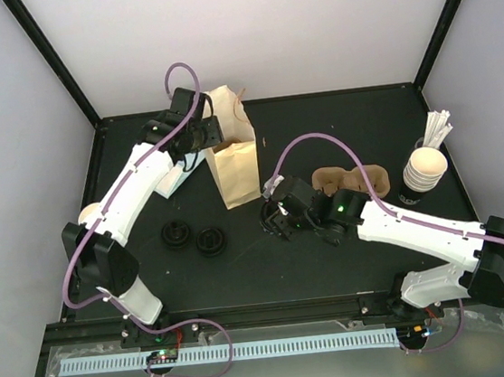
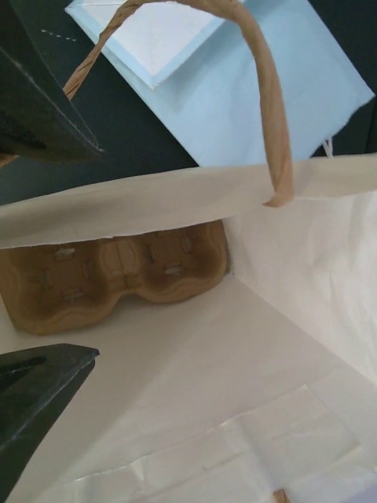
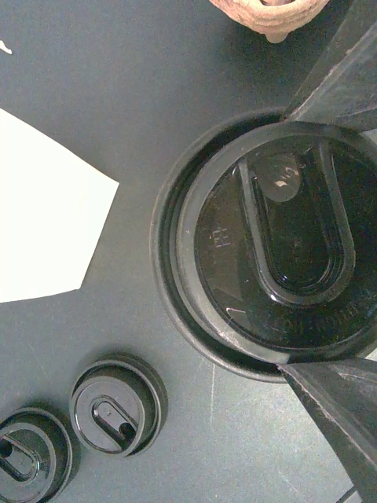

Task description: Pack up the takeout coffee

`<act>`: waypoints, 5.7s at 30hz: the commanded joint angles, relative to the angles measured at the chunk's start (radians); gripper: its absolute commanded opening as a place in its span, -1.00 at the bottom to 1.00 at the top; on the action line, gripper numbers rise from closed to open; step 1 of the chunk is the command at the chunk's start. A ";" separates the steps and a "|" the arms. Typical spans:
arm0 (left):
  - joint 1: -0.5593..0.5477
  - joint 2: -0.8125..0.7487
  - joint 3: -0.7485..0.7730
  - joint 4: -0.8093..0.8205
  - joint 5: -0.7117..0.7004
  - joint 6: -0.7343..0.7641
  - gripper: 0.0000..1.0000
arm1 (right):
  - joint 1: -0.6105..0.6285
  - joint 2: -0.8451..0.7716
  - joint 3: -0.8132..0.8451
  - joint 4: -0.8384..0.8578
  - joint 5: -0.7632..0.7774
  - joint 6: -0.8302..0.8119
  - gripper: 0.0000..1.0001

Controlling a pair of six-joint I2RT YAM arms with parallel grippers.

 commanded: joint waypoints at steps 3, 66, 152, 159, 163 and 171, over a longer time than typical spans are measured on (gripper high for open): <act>0.006 -0.018 0.054 -0.079 -0.025 -0.032 0.08 | -0.007 -0.028 -0.006 0.006 0.016 0.007 0.29; -0.166 -0.313 -0.211 0.040 0.028 0.336 -0.97 | -0.008 -0.281 0.430 -0.251 0.334 -0.153 0.21; -0.354 -0.349 -0.240 0.037 0.194 0.723 -0.97 | -0.007 -0.486 0.175 -0.109 0.162 -0.454 0.10; -0.357 -0.355 -0.232 0.033 0.113 0.772 -0.97 | -0.007 -0.473 0.167 -0.103 0.137 -0.493 0.10; -0.367 -0.369 -0.238 0.047 0.124 0.778 -0.97 | -0.008 -0.446 0.165 -0.119 0.117 -0.521 0.06; -0.373 -0.408 -0.266 0.077 0.093 0.804 -0.97 | -0.005 -0.440 0.138 -0.135 -0.041 -0.538 -0.06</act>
